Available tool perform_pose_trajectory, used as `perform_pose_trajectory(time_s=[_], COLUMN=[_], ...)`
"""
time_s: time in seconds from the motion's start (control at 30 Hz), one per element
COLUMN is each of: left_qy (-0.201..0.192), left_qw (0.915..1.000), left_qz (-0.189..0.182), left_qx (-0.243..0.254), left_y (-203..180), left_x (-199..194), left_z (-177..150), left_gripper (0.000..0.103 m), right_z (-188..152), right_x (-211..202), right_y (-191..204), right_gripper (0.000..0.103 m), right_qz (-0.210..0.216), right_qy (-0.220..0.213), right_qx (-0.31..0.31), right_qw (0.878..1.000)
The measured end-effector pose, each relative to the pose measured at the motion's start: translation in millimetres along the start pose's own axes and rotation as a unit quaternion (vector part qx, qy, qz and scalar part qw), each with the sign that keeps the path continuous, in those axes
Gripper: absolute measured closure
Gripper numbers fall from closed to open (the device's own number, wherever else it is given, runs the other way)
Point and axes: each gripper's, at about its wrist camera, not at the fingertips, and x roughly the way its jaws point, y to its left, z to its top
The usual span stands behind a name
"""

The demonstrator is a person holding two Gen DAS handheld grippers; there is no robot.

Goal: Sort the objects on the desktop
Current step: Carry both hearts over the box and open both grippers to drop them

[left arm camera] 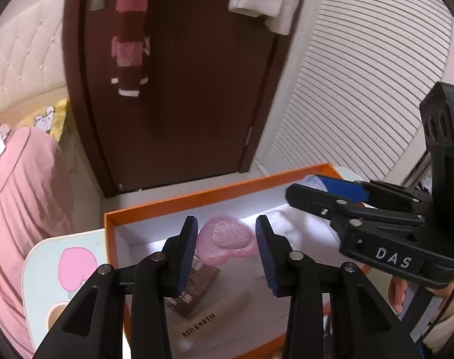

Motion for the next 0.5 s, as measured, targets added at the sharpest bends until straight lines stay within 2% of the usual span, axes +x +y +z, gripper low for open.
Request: perform_pose_trajectory(time_s=[0.03,0.07,0.37,0.47,0.5], left_qy=[-0.001,-0.001,-0.018,-0.025,-0.030], left_qw=[1.0000,1.0000,0.9994,0.9988,0.9984], left_qz=[0.000,-0.001,0.001,0.001,0.002], left_qx=[-0.004,-0.006,-0.031,-0.043,-0.048], left_y=[1.9,3.5,16.0,19.4,20.2], left_x=[0.3,0.1,-27.2,-43.5,-50.2], left_z=[0.1,0.0,-7.0,-13.8,-17.2], left_gripper=[0.052,0.051,0.050,0.039,0.038], right_z=[0.5,0.6,1.5,-0.4,-2.1], right_x=[1.4,1.7,-17.8,-32.6,-38.0], right_y=[-1.8,-3.6,-19.0,-23.6,-24.6], right_gripper=[0.062,0.062,0.062,0.062,0.062], right_qz=[0.001,0.002,0.010,0.010,0.008], right_qy=[0.000,-0.002,-0.024,-0.033,-0.035], right_qx=[0.006,0.011,0.047,0.055,0.056], right_qw=[1.000,1.000,0.999,0.998,0.998])
